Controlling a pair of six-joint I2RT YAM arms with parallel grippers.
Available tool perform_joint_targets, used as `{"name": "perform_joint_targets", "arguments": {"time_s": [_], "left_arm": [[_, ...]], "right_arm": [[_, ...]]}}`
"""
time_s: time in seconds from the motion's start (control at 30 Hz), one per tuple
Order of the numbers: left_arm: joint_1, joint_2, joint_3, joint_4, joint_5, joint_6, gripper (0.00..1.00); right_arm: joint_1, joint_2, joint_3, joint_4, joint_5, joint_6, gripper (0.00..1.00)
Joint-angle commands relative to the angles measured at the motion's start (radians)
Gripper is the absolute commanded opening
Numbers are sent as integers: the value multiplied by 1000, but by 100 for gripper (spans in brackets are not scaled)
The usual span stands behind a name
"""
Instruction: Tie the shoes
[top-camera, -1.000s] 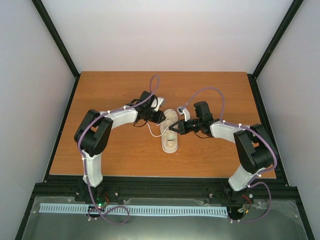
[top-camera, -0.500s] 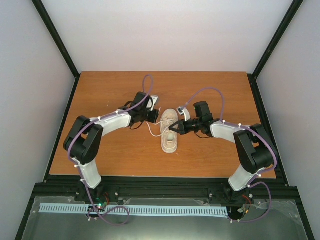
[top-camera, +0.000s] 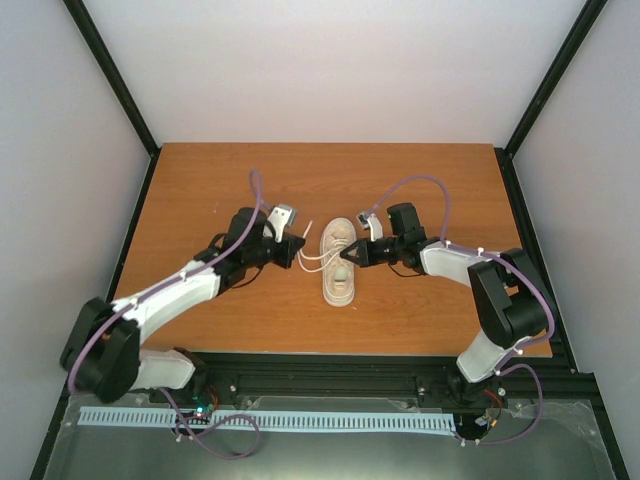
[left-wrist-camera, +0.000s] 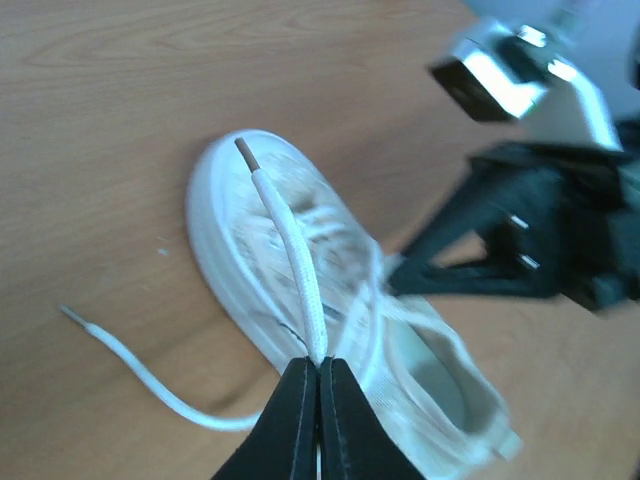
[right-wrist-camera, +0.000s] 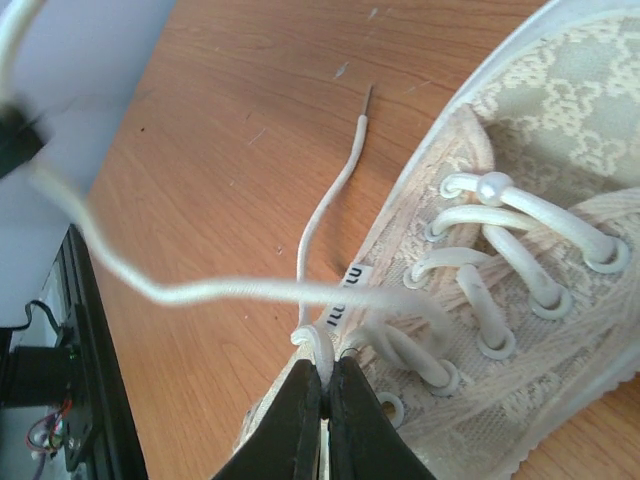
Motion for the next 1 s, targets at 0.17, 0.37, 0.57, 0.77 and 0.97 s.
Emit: {"name": "perform_joint_targets", "arguments": {"time_s": [0.17, 0.37, 0.57, 0.77, 0.97], "left_arm": [[-197, -156, -95, -15, 64, -12, 1], [-247, -81, -46, -10, 48, -9, 1], [-331, 51, 49, 5, 76, 36, 1], [-413, 189, 138, -5, 57, 56, 1], [-458, 302, 182, 100, 18, -7, 1]], "right_arm": [[6, -48, 34, -18, 39, 93, 3], [5, -105, 35, -28, 39, 103, 3], [6, -109, 55, -58, 45, 90, 3], [6, -98, 60, -53, 46, 92, 3], [5, -88, 60, -43, 46, 91, 3]]}}
